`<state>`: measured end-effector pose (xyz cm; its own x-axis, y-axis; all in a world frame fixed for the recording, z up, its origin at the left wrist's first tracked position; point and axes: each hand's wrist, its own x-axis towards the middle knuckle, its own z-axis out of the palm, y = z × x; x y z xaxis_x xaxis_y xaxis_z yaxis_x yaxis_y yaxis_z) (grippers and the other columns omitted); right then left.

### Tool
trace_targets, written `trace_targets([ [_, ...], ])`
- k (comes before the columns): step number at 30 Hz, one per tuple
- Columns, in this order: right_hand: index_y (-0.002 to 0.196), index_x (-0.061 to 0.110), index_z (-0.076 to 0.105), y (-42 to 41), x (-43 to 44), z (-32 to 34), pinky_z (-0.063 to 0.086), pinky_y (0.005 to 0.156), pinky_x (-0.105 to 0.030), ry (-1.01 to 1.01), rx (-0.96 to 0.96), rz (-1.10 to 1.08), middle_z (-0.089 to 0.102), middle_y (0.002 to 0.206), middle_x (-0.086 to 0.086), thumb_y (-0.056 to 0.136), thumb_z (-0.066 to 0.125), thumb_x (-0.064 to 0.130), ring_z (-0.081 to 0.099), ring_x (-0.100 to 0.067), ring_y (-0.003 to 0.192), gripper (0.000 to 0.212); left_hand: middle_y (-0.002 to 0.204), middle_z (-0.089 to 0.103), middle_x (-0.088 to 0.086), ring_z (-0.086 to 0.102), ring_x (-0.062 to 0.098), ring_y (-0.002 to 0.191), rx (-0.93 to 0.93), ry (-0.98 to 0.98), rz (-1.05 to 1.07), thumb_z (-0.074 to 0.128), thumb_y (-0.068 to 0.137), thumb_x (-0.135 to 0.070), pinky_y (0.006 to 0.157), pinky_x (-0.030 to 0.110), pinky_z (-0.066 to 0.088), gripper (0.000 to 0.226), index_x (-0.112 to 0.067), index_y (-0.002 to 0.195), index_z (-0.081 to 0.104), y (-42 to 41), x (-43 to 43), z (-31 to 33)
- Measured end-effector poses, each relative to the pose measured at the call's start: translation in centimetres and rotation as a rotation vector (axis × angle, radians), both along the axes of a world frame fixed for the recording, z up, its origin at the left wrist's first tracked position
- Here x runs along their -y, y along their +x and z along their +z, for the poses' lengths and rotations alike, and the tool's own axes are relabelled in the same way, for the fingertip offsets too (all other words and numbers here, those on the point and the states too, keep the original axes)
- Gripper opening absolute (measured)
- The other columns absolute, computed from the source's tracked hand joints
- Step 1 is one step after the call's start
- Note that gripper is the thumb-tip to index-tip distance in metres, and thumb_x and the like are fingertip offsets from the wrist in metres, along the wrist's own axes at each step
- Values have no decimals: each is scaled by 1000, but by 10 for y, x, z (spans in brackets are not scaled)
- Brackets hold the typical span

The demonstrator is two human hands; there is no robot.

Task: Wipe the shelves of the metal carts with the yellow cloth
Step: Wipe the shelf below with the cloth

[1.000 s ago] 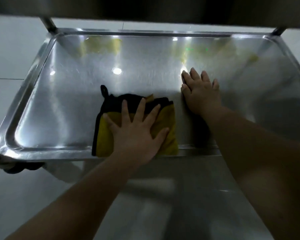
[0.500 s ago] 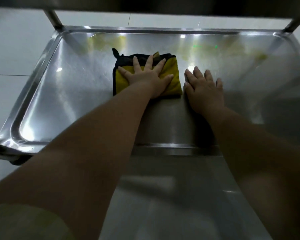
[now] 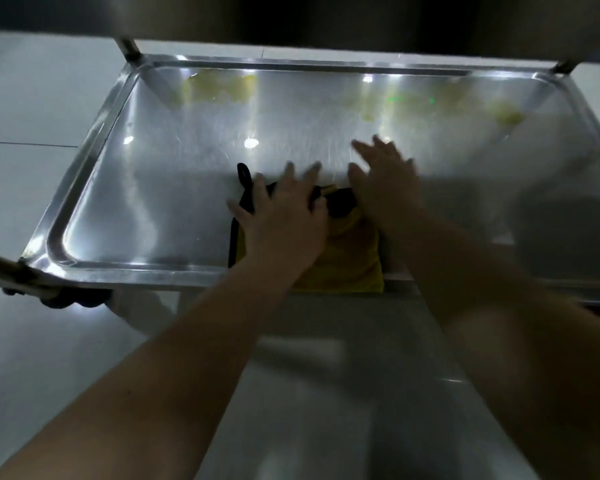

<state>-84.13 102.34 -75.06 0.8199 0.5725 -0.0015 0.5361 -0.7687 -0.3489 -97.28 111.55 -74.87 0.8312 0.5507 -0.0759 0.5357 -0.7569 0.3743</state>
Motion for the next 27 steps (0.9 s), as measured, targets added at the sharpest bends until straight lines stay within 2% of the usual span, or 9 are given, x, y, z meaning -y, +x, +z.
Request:
trace_targets([
  [2,155,25,21,-48,-18,8,6,120,-52,-58,-83,70,14,163,-9,104,30,44,8,-30,150,55,161,26,2,17,33,149,147,50,116,41,102,-30,120,59,9,50,-33,151,34,-5,-39,2],
  [4,157,27,3,-92,-32,1,-6,119,-57,-192,-126,124,-4,165,-11,100,23,59,-10,-38,149,68,155,38,7,30,35,143,231,-5,178,45,100,-25,117,53,23,47,-25,146,45,-12,-77,3],
  [8,151,45,-16,-113,-29,-27,-22,112,-59,-291,-81,162,-26,161,-4,89,20,78,-33,-41,141,79,160,30,5,18,28,149,218,-171,93,43,103,-26,121,49,17,45,-30,148,41,-14,-84,-10],
  [11,150,51,-13,-88,-7,-30,-21,113,-57,-288,-39,211,-22,162,2,88,22,80,-29,-37,144,76,162,23,4,7,26,152,159,-88,-33,35,105,-30,123,47,0,45,-30,151,36,-1,-58,-18],
  [14,149,57,-5,-43,50,-31,-20,115,-56,-298,11,174,-12,164,8,84,21,83,-19,-35,148,74,165,13,3,0,27,152,12,31,-114,25,105,-43,120,51,-6,51,-33,155,23,19,-35,-23],
  [18,146,61,-4,33,156,-30,-12,116,-59,-391,32,-23,-3,165,11,65,2,91,-6,-38,149,86,166,-5,1,-8,27,152,-130,139,-215,17,102,-54,119,53,-10,57,-41,156,6,36,-11,-34],
  [21,147,59,0,72,205,-26,-8,116,-62,-364,-82,-253,-1,165,10,62,5,93,-3,-42,148,91,166,-7,-1,-10,25,151,-132,163,-208,14,101,-56,120,53,-10,57,-42,156,2,41,-1,-38],
  [25,152,52,1,65,169,-29,-7,114,-65,-352,-99,-471,-2,165,6,80,16,89,-3,-47,147,83,166,-7,0,-11,26,151,-138,185,-207,12,101,-56,119,53,-11,57,-41,156,1,45,4,-42],
  [27,153,50,2,46,116,-31,-7,115,-64,-346,-25,-392,-1,165,7,82,19,86,-2,-49,146,81,166,-7,0,-10,25,151,-132,188,-196,12,102,-53,119,51,-11,59,-36,157,-1,43,2,-43],
])
